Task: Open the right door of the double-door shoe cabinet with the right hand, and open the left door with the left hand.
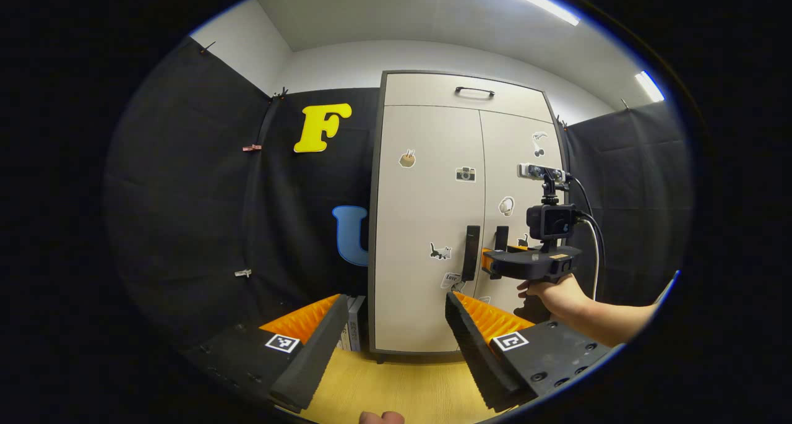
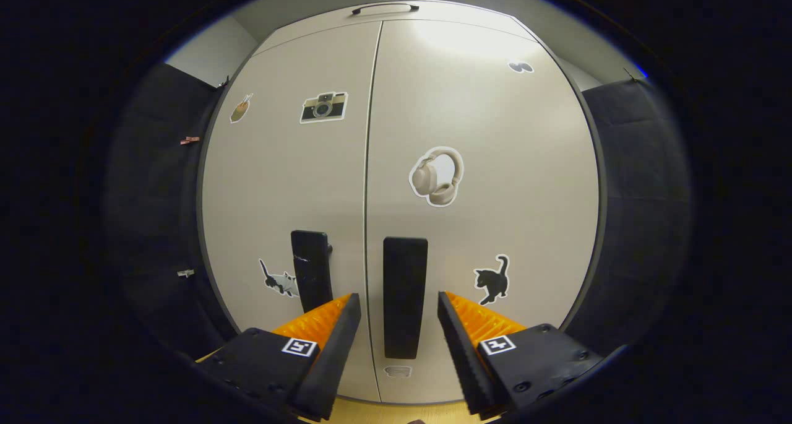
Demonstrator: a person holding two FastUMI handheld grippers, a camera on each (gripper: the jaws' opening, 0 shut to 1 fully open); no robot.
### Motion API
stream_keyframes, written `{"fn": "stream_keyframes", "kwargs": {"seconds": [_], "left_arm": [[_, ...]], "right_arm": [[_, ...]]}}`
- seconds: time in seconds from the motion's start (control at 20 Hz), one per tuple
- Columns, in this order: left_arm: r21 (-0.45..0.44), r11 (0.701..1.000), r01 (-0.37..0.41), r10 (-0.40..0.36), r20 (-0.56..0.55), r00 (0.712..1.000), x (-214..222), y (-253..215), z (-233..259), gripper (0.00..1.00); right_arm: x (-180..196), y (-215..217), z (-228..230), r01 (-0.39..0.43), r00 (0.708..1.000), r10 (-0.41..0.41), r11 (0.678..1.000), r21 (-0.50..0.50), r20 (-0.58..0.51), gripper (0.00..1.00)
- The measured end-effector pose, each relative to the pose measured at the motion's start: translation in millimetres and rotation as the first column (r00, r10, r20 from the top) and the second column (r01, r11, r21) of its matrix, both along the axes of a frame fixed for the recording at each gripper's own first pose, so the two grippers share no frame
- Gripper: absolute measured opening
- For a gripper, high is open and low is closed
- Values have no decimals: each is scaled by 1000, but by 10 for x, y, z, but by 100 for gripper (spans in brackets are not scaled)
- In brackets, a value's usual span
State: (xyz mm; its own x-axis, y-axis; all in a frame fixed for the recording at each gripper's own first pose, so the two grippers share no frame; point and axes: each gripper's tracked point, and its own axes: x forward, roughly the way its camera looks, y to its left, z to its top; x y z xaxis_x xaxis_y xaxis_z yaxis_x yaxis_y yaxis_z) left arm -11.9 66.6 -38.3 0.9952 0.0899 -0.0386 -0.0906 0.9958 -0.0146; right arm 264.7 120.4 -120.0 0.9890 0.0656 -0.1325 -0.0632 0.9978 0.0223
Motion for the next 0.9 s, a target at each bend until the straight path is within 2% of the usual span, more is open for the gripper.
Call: {"fn": "stream_keyframes", "kwargs": {"seconds": [0.05,0.2,0.3,0.35,0.4,0.5,0.65,0.9], "left_arm": [[-5,1000,-3,3,-1,1000,-1,30,-5,97],[-13,1000,-8,8,-3,1000,-1,75,-37,97],[-13,1000,-12,12,-6,1000,-1,100,-54,97],[-13,1000,-16,16,-7,1000,-3,113,-58,97],[-15,1000,-21,20,-10,1000,-7,134,-70,97],[-19,1000,-25,24,-15,1000,-27,147,-78,97],[-22,999,-36,36,-20,999,-65,176,-81,97],[-19,998,-56,55,-21,998,-183,210,-85,98]], "right_arm": [[30,-8,-8,16,1000,-16,1000,4,1,66],[100,-26,-7,48,999,-48,999,25,3,45],[120,-49,-137,66,996,-63,997,33,-68,43],[220,-45,-150,78,997,-77,996,47,-22,46],[146,-54,-128,80,996,-78,996,36,-50,36],[130,-49,-108,82,996,-81,996,19,-40,35],[141,-51,-98,78,996,-77,997,22,-43,19],[129,-66,-99,88,995,-87,995,44,-43,19]]}}
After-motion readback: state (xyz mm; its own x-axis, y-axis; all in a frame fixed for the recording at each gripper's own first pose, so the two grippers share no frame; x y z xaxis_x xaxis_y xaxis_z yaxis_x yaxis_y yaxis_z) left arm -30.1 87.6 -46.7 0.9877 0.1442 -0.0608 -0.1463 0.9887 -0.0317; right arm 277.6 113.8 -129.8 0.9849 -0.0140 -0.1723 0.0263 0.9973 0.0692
